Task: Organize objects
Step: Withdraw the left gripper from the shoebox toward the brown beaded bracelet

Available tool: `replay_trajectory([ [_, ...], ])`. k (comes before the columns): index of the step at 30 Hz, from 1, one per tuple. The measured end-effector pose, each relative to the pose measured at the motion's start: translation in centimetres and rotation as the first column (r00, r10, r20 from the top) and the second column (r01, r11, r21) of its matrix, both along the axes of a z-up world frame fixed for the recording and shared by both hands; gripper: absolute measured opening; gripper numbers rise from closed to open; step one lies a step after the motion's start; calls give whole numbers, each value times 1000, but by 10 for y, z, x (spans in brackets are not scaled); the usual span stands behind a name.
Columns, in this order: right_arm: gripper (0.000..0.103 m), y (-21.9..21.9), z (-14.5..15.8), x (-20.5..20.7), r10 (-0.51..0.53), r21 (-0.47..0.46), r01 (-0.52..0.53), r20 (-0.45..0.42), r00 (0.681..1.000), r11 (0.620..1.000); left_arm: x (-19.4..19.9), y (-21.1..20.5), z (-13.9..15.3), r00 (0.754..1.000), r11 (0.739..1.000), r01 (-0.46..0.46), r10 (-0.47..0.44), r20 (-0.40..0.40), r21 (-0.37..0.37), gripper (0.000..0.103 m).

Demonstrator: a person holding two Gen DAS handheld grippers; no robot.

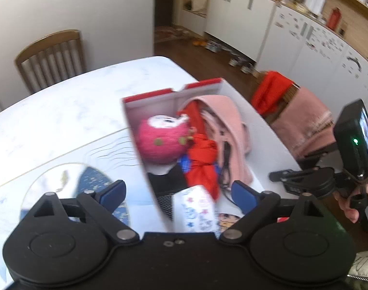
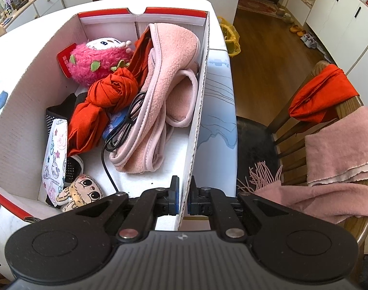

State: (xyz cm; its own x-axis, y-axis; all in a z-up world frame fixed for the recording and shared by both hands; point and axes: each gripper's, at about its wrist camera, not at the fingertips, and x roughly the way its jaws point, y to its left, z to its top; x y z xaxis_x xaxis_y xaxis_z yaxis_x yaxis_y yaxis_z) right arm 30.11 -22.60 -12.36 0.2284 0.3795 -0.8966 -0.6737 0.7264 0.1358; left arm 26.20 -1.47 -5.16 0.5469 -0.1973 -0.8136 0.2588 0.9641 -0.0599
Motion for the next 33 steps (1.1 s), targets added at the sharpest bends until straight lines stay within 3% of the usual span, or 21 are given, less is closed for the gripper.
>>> replay_trajectory([
  [19,6,3,0,3,15,-11,-15,-14,1000,1000,-35,96,-14,962,962,-271,270,-33,-19,102],
  [33,6,4,0,4,43,-23,-44,-12,999,999,-81,133,-72,904,919,-393,394,-165,38,101],
])
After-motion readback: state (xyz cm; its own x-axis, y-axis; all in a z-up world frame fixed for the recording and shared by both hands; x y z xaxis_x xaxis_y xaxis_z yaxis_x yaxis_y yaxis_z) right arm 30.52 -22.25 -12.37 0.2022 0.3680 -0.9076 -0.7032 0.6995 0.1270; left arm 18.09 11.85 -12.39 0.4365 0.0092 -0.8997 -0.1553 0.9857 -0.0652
